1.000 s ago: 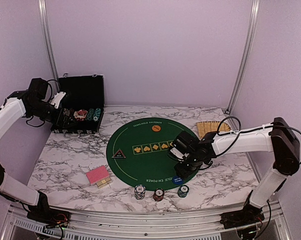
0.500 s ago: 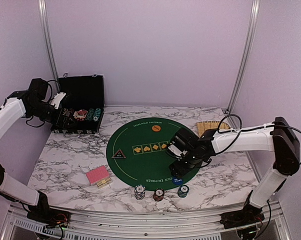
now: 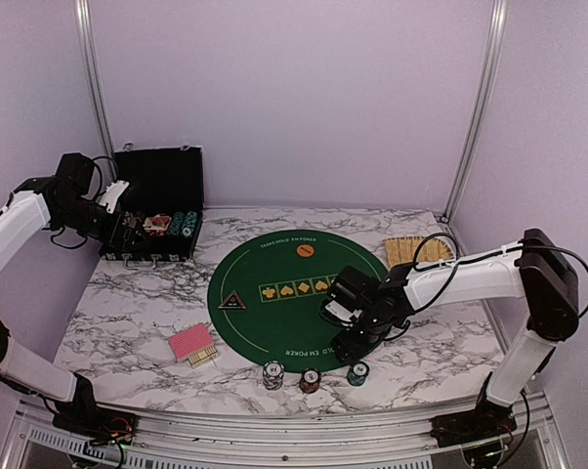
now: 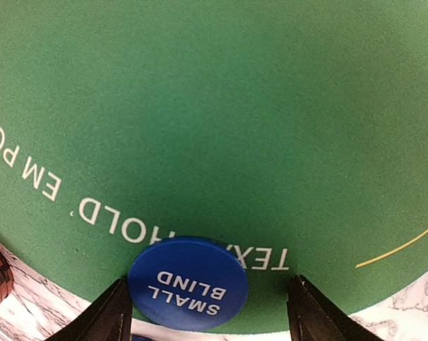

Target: Distribute texas hold em gaming equipment

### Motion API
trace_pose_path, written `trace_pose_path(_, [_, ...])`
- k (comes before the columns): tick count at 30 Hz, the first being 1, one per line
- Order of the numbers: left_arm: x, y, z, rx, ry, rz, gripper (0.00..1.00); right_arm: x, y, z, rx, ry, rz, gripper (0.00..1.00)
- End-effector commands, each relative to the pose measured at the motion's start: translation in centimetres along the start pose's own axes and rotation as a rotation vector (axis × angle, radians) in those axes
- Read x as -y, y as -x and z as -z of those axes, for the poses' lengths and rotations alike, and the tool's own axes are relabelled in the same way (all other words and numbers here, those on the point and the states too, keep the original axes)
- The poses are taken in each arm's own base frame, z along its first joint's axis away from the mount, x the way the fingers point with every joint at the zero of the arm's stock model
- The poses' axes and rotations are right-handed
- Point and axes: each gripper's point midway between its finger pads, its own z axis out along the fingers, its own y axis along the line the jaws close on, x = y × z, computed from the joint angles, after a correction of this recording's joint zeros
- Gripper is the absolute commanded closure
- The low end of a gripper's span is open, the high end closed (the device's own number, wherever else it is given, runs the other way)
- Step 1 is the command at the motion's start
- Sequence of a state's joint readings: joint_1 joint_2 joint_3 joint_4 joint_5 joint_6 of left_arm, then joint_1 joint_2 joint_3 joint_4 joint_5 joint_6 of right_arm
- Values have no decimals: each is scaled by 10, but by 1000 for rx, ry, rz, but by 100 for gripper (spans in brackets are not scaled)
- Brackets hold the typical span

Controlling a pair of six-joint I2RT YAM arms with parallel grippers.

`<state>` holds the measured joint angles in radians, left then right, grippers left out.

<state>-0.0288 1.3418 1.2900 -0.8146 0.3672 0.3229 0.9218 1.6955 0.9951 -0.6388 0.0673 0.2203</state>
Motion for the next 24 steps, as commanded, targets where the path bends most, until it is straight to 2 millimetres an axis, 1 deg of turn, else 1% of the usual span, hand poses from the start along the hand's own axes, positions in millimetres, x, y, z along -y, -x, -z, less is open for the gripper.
trace_pose_path(1, [3,3,10,11,-6,-12,1,21,-2,-5,-17,-83,-42,27])
trace_pose_path(5, [3,2,11,10,2,-20,1,28,3,-2,4,-102,-67,28])
trace_pose_path(10, [3,1,10,6,4,-19,1,45,9,6,40,-121,-136,35])
trace_pose_path(13, [3,1,10,6,2,-22,1,49,11,9,50,-123,-149,37])
trace_pose_path(16, [3,1,10,8,0,-22,1,45,15,15,70,-95,-148,37])
trace_pose_path(18, [3,1,10,6,0,-22,1,41,21,22,91,-71,-142,37])
trace_pose_path(20, [4,1,10,6,-2,-21,1,35,29,34,117,-50,-125,37])
trace_pose_path(22, [4,0,10,4,-2,-21,1,24,37,46,134,-35,-89,35])
trace_pose_path(24, [4,0,11,6,-1,-23,1,9,41,57,140,-24,-44,32])
